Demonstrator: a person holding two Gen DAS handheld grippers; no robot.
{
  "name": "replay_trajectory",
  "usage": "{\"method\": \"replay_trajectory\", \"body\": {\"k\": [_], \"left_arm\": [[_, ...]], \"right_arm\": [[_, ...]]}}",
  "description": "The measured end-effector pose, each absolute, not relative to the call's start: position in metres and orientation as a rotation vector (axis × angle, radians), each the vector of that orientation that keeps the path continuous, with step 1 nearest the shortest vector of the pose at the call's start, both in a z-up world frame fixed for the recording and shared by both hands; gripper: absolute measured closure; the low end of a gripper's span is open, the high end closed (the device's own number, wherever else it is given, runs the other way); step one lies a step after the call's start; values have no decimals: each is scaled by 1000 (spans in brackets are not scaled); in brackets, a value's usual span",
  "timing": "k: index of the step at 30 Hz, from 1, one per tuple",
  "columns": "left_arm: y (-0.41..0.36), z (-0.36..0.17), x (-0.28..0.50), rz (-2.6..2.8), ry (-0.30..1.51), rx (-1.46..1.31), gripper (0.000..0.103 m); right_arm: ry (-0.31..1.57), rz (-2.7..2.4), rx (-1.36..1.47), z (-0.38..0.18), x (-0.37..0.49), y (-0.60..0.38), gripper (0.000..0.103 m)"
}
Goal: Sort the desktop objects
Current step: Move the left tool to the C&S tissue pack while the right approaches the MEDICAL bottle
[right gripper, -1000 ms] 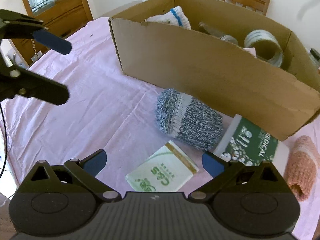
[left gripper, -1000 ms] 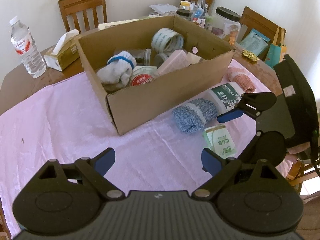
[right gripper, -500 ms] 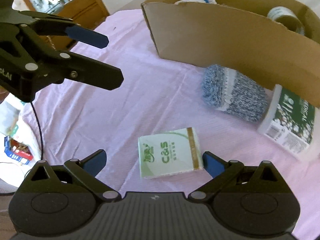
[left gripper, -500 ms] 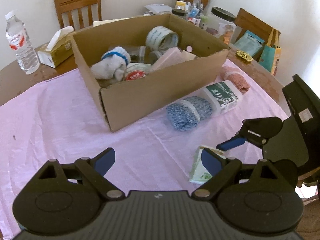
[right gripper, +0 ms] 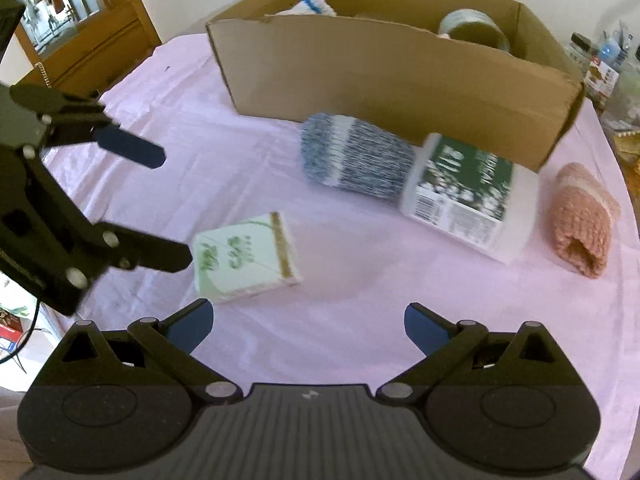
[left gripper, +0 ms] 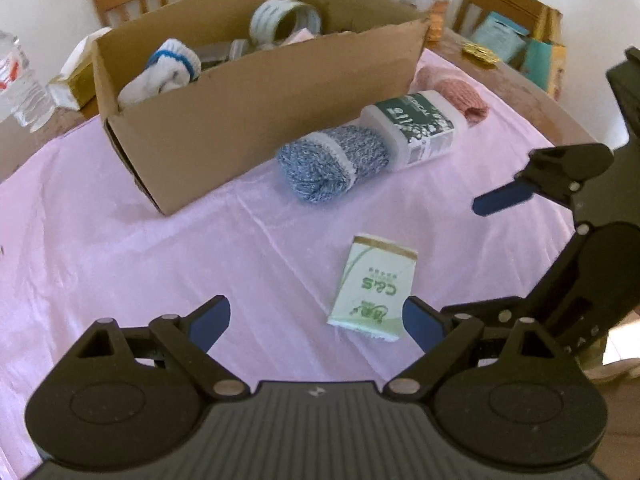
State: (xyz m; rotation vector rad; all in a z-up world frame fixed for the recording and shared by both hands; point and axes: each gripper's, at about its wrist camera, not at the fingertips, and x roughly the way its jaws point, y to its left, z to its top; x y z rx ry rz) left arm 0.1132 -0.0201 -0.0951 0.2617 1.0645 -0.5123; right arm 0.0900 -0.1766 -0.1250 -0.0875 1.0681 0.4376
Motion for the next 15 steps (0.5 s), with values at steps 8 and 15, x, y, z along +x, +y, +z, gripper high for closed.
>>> {"method": "replay_trajectory", "body": {"k": [8, 15], "left_arm": [[-37, -110, 107, -411, 1096, 251, 10], [-34, -122, 111, -321, 1133, 206, 10]], "right_arm": [[1076, 482, -121, -132, 90, -203, 0], [1071, 475, -115, -132, 99, -222, 0]]}}
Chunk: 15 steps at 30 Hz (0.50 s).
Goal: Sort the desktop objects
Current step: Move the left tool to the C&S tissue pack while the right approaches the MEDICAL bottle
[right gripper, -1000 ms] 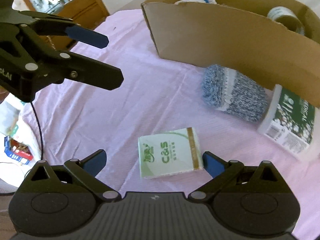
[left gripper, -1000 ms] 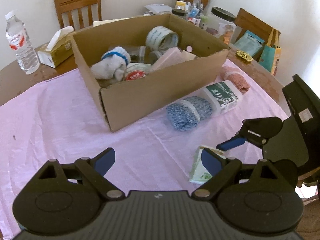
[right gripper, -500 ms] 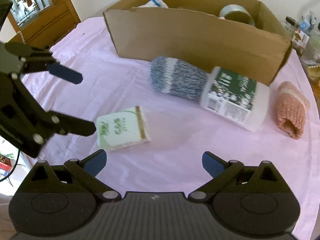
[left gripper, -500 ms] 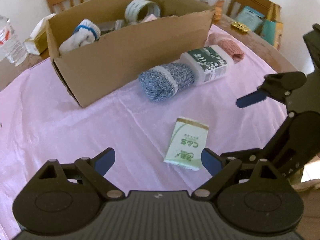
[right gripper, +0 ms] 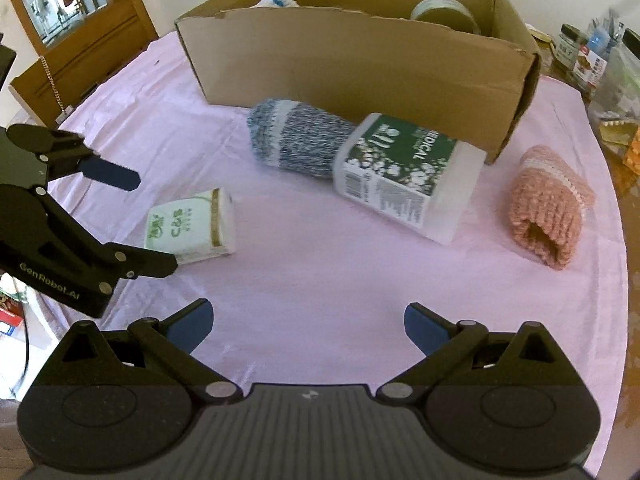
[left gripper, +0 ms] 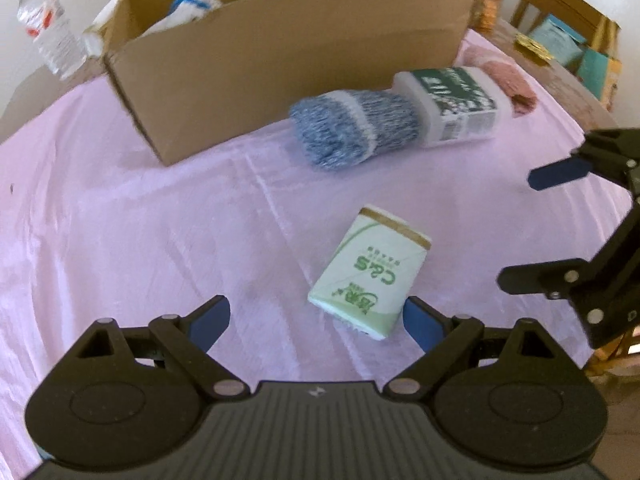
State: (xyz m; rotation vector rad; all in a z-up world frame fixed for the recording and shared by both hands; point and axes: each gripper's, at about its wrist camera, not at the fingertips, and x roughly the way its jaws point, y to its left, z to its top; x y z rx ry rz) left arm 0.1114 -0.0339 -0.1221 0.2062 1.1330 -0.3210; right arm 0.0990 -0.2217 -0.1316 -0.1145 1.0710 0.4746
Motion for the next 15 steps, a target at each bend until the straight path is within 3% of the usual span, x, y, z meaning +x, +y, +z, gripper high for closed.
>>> {"method": "replay_trajectory", "body": {"k": [15], "left_arm": [[-11, -122, 121, -159, 1153, 100, 10]], "right_arm": [[1068, 489, -115, -133, 110, -238, 0]]}}
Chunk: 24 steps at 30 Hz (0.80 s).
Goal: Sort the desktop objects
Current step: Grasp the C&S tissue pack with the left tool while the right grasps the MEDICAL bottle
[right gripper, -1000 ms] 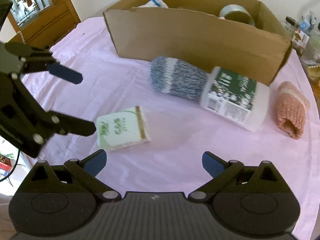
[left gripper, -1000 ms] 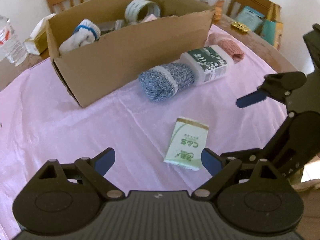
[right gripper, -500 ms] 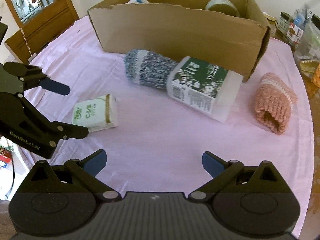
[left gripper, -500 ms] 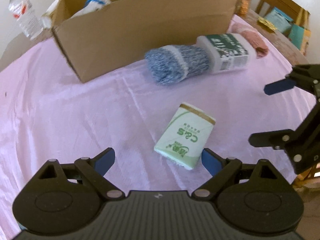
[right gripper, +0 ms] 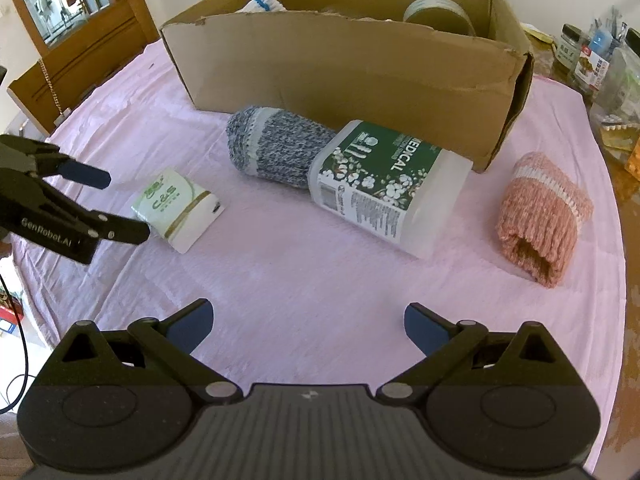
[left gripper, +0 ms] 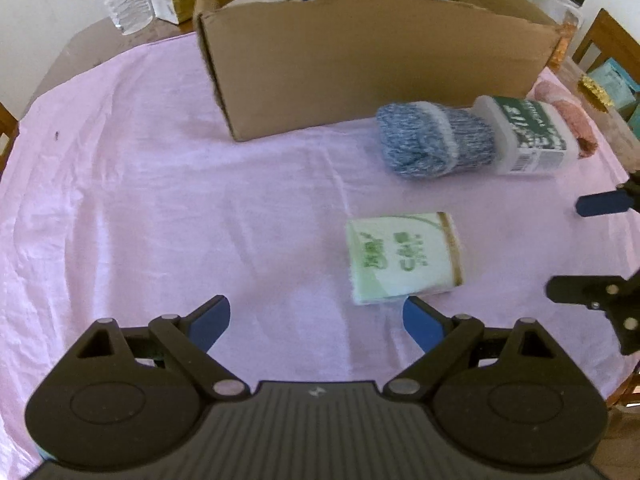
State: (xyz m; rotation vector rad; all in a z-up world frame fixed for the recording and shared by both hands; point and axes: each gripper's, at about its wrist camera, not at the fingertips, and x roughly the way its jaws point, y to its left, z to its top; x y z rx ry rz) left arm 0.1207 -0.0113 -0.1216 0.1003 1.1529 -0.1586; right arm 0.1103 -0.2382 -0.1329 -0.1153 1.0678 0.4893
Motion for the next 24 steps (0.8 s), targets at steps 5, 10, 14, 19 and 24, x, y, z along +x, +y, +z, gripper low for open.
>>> {"method": "replay_trajectory", "body": {"k": [5, 10, 14, 19, 24], "left_arm": [[-23, -122, 117, -178, 1153, 88, 10], [-35, -126, 116, -189, 1166, 61, 9], [-44, -127, 114, -170, 1154, 63, 7], [-54, -127, 110, -139, 1141, 51, 4], [-59, -128, 115, -102, 1122, 45, 3]], "right_arm": [[1065, 476, -121, -133, 116, -241, 0], [1066, 438, -126, -135, 119, -247, 0], [1072, 388, -147, -139, 120, -252, 0], [1058, 358, -197, -144, 120, -251, 0], [1028, 368, -216, -148, 122, -246, 0]]}}
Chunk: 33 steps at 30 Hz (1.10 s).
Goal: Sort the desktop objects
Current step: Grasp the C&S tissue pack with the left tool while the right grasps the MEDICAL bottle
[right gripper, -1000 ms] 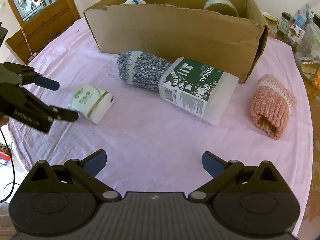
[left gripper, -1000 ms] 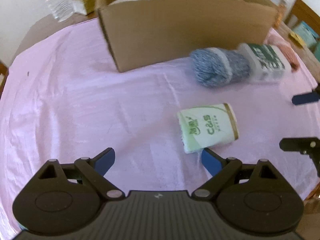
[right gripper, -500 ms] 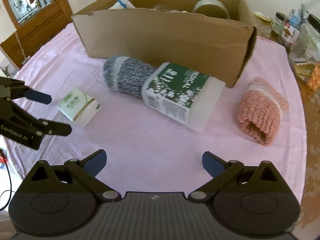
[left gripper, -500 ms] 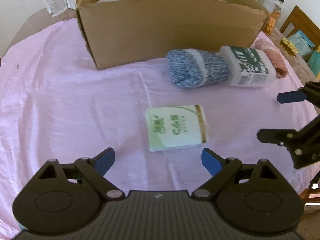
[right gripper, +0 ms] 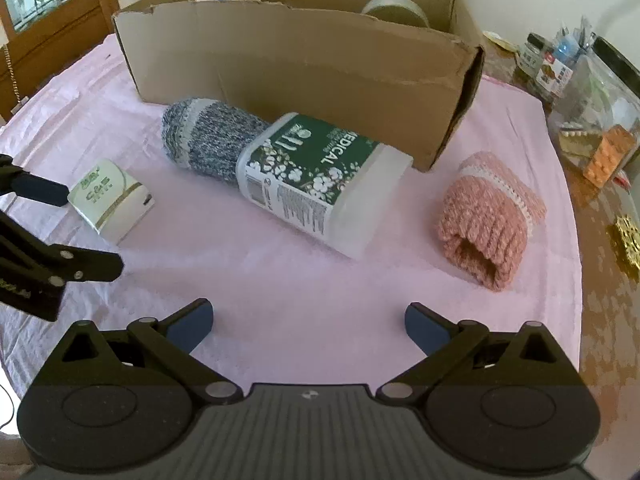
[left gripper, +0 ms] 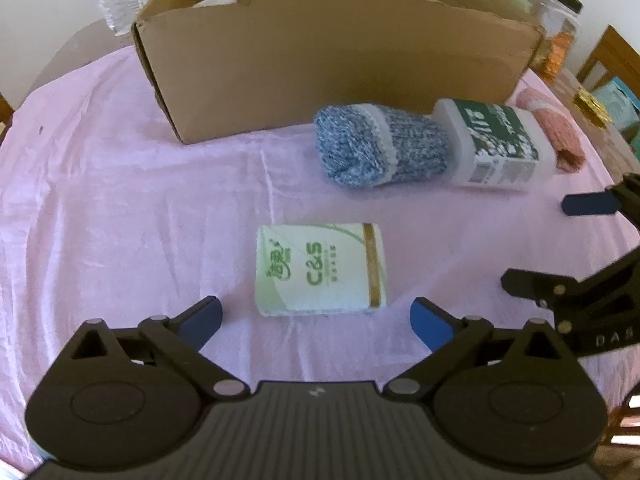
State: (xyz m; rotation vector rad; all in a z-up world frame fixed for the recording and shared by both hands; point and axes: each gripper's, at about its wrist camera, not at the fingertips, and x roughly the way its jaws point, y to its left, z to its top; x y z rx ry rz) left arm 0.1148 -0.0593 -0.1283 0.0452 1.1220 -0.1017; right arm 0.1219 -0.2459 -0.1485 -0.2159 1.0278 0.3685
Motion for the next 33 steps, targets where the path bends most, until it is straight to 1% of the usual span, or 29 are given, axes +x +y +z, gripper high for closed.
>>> {"method": "replay_trajectory", "body": {"k": [4, 8, 11, 13, 14, 15, 17, 24, 28, 33], "left_arm": [[-60, -128, 121, -76, 1113, 21, 3], [-56, -126, 127, -66, 1091, -15, 6], [-57, -125, 130, -62, 1074, 1, 14], [-56, -124, 131, -68, 1067, 7, 18], [-55, -124, 131, -71, 1063, 13, 22], [-55, -123, 133, -74, 1058, 23, 30], [-55, -121, 135, -92, 1051, 48, 39], [-43, -119, 138, -135, 1060, 56, 39], [-35, -121, 139, -159, 1061, 61, 39], [-32, -123, 143, -188, 1059, 68, 39]], "right_arm": [[1018, 364, -210, -148, 125, -248, 0], [994, 352, -197, -149, 129, -246, 0], [985, 349, -194, -150, 132, -245, 0], [986, 349, -194, -150, 134, -245, 0], [988, 347, -193, -150, 134, -244, 0], [992, 344, -193, -149, 135, -244, 0], [1004, 338, -192, -149, 137, -243, 0], [1072, 281, -136, -144, 153, -238, 0], [1049, 254, -52, -132, 159, -239, 0], [1011, 184, -11, -124, 170, -231, 0]]}}
